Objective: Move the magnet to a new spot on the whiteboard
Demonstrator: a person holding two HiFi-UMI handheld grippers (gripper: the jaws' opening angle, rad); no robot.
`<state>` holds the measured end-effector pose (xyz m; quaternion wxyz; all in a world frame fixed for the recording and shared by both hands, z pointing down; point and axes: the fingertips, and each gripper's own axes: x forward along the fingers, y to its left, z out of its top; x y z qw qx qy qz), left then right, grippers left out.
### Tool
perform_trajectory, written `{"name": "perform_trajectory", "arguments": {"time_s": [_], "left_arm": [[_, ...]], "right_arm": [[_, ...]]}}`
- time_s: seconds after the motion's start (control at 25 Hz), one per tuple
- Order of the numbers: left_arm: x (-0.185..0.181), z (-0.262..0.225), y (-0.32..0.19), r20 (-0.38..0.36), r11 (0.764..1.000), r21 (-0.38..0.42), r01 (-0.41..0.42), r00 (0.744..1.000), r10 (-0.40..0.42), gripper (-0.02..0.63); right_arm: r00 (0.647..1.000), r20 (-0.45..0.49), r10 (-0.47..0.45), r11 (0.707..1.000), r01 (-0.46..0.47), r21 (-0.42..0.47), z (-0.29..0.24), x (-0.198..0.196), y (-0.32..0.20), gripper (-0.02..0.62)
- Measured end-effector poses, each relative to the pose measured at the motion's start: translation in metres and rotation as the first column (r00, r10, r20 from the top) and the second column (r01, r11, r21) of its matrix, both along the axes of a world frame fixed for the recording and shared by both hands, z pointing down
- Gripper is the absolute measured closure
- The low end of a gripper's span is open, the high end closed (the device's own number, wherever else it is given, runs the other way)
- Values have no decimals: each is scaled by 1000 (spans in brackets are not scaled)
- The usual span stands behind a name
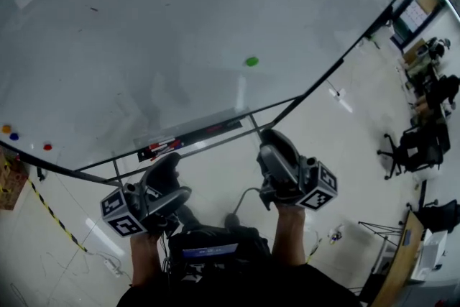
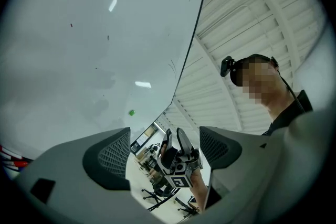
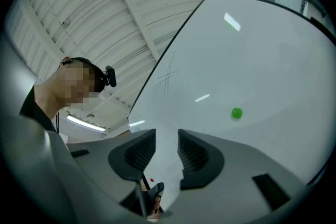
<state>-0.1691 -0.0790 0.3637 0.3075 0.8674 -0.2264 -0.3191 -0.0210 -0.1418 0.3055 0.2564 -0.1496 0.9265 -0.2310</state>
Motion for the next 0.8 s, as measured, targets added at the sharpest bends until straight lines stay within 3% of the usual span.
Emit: {"name": "perform_trajectory", "arguments": {"time_s": [0.48, 0.64, 0.8], "left_arm": [[109, -16, 47, 4, 997, -3, 74, 997, -74, 201], [134, -16, 61, 2, 993, -40, 114, 994, -114, 201], [149, -19, 77, 25, 987, -12, 157, 987, -157, 201]], "right_arm": [[992, 71, -105, 994, 104, 17, -3, 109, 44, 440], [984, 88, -155, 988, 153, 25, -3, 129, 51, 440], [971, 103, -218, 976, 214, 50, -7, 138, 64, 440]]}}
